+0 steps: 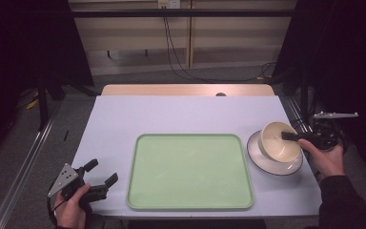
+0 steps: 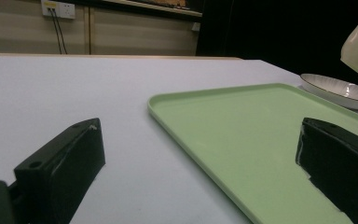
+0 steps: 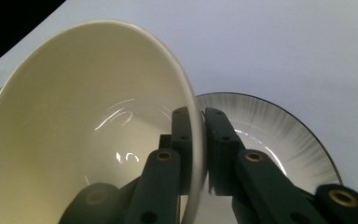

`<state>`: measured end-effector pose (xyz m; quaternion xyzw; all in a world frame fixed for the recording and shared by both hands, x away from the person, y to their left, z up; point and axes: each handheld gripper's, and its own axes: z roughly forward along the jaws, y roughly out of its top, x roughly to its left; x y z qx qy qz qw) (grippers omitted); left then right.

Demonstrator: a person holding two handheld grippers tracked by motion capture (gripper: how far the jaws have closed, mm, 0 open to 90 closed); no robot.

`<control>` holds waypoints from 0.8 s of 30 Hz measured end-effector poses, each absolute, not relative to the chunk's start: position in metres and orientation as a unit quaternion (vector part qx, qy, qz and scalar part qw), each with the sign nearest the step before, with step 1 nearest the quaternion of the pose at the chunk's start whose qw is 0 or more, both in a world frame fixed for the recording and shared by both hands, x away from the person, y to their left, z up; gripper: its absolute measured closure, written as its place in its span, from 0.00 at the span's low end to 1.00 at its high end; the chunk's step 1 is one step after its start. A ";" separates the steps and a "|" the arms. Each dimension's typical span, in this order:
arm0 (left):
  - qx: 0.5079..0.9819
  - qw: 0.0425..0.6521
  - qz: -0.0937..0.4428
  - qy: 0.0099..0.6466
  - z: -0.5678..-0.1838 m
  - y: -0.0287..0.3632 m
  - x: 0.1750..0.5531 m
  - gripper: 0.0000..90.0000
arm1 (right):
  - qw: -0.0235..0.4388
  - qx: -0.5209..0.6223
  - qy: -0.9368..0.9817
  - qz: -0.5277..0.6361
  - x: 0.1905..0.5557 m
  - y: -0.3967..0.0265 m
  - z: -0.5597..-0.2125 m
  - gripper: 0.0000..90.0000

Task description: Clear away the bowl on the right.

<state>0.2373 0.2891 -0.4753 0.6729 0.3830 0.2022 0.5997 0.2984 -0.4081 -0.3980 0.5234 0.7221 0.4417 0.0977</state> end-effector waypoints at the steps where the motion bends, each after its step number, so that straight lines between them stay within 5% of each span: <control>1: 0.673 0.600 0.203 0.382 -0.475 0.289 0.237 0.01 | 0.096 0.521 0.722 0.444 0.298 -0.407 -0.397 0.93; 24: 0.676 0.597 0.203 0.381 -0.475 0.290 0.238 0.01 | 0.092 0.503 0.730 0.454 0.306 -0.386 -0.385 0.93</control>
